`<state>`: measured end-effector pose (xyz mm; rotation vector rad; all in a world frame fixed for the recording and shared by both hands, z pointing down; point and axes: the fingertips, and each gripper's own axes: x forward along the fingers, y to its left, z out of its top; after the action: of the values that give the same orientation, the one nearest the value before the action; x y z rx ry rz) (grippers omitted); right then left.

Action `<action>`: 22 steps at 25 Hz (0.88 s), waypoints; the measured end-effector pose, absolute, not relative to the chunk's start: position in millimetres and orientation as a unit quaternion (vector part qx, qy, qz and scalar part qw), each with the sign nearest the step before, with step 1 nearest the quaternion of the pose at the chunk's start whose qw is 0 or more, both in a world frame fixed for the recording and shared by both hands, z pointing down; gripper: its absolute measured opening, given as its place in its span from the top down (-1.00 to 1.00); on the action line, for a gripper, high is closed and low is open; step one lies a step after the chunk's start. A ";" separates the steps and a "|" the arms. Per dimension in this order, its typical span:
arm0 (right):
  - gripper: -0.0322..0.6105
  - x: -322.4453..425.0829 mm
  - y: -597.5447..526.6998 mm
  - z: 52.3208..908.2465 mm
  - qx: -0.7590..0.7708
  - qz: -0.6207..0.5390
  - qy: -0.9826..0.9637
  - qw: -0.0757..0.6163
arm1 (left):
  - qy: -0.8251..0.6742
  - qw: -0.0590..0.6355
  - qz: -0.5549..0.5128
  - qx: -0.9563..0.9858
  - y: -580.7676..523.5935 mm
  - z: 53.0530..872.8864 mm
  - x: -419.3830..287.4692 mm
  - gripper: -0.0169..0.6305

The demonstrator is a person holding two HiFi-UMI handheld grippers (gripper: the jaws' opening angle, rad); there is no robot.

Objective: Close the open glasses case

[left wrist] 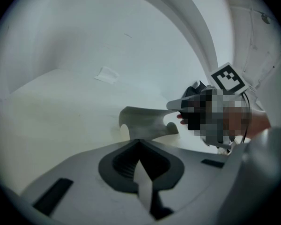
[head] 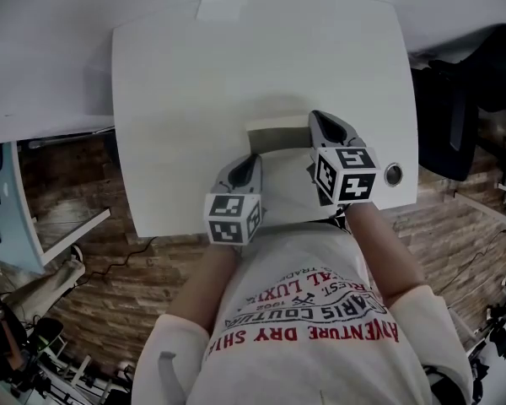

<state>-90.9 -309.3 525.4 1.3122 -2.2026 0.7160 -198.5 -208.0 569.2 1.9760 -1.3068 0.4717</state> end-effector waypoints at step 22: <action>0.86 -82.8 -268.9 537.8 0.488 0.241 -0.798 0.259 | -0.497 0.349 0.193 0.771 -207.0 571.4 -196.6 0.95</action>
<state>-82.8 -268.9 537.8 1.3233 -2.1623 0.6528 -196.6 -207.0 571.4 1.9975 -1.2894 0.5002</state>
